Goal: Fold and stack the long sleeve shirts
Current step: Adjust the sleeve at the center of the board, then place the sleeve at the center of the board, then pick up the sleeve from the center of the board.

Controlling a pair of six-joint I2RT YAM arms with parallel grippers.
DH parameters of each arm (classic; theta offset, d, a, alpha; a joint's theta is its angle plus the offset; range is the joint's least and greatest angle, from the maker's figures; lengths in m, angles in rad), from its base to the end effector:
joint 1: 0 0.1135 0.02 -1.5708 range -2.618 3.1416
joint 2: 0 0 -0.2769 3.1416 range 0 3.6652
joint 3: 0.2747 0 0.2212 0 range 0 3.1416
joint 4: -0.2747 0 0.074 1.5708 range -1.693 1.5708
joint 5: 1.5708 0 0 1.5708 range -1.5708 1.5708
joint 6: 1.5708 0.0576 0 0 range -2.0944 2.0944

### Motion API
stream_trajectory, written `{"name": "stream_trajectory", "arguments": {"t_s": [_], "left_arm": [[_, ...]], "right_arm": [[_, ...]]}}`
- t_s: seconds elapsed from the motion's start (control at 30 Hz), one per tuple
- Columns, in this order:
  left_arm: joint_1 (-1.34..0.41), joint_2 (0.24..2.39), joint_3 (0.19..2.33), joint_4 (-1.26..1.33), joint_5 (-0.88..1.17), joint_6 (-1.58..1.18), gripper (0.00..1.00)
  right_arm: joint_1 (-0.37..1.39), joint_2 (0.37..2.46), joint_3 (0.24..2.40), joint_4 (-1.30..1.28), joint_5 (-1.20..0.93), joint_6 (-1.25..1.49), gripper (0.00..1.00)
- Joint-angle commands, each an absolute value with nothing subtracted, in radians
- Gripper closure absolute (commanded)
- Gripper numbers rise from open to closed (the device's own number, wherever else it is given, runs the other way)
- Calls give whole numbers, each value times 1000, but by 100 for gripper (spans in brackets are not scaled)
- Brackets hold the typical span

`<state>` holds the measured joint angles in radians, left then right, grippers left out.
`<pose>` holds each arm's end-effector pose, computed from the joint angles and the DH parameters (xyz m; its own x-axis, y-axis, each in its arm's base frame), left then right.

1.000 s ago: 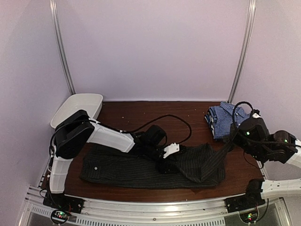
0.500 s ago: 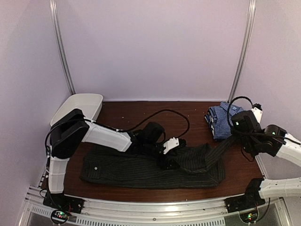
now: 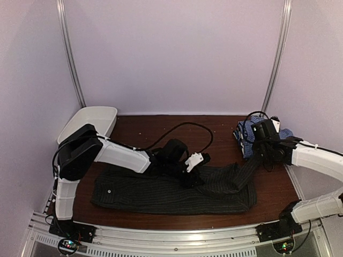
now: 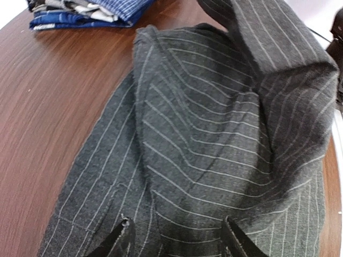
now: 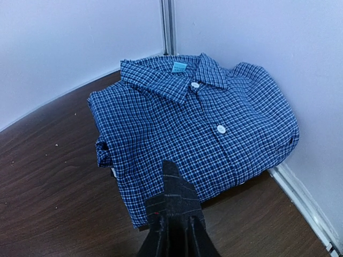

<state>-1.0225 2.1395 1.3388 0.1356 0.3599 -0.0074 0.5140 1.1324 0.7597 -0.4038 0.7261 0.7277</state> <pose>0.2230 -0.4041 0.1568 -0.3286 0.5248 -0.7852 0.9408 0.2552 -0.2232 0.1983 0.0680 0.2605 -0.4259 0.3307 -0.8422 0.4394 0.8893 0.1271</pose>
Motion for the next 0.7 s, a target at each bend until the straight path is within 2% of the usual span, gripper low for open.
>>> {"name": "stream_trajectory", "arguments": {"t_s": [0.0,0.1,0.33,0.43,0.67], "left_arm": [[-1018,2160,1352,203,259,-149,46],[-1018,2160,1347,200,196,-214,46],[-1018,2158,1356,186,164,-258,46],[-1017,2149,1359,180,162,-253,45],[-1017,2114,1359,165,161,-228,38]], "right_arm": [[454,1210,796,-332,614,636,77],[418,1253,835,-360,566,605,62],[379,1213,822,-408,478,589,38],[331,1163,744,-374,403,593,33],[160,1158,563,-183,116,583,33]]}}
